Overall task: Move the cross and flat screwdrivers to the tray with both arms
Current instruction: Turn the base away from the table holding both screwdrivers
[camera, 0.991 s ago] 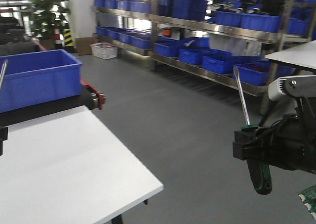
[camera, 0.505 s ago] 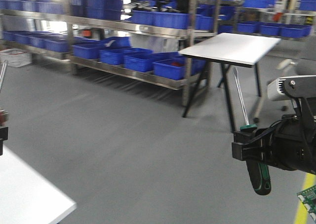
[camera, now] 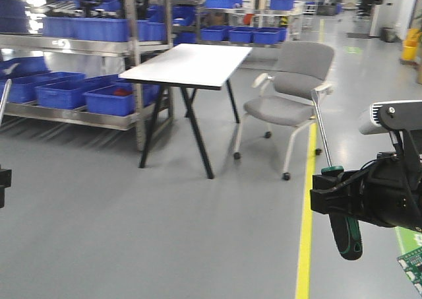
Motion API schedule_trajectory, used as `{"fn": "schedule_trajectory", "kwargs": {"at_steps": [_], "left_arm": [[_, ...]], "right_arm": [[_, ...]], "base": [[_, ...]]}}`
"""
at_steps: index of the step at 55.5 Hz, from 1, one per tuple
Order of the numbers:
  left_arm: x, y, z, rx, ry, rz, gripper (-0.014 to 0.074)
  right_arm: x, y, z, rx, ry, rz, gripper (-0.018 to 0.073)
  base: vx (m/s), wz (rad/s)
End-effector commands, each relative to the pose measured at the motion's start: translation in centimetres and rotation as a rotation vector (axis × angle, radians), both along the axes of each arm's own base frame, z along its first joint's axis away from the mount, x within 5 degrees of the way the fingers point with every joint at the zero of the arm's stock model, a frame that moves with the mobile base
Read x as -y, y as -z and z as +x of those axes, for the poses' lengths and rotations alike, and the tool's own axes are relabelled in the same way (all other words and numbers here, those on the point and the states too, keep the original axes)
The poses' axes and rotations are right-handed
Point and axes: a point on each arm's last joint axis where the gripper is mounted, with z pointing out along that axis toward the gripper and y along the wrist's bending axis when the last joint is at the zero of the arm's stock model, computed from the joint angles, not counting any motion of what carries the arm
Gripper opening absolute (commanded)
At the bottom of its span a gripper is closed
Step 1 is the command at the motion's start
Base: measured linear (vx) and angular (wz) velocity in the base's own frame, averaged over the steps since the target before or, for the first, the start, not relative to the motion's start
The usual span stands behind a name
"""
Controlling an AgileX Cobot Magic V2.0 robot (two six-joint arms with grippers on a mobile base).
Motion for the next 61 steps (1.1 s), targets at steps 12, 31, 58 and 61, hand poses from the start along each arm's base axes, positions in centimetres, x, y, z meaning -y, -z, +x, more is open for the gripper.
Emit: {"fn": "schedule_trajectory", "kwargs": {"at_steps": [12,31,58,61], "left_arm": [[-0.02,-2.13,-0.30,0.128,-0.015,-0.037,-0.0003],[-0.02,-2.13,-0.30,0.128,-0.015,-0.037,-0.0003],[-0.02,-2.13,-0.30,0.128,-0.015,-0.036,-0.0003],[-0.02,-2.13,-0.30,0.128,-0.015,-0.036,-0.0003]], "right_arm": [[0.30,-2.42,-0.27,0.140,0.007,0.033,-0.0008],[0.30,-2.42,-0.27,0.140,0.007,0.033,-0.0008],[0.31,-2.40,-0.28,0.138,0.007,0.033,-0.0008],[0.30,-2.41,-0.27,0.140,0.007,0.033,-0.0008]], "base": [[0.39,-0.41],[0.45,-0.17],[0.52,0.32],[0.56,0.60]]}}
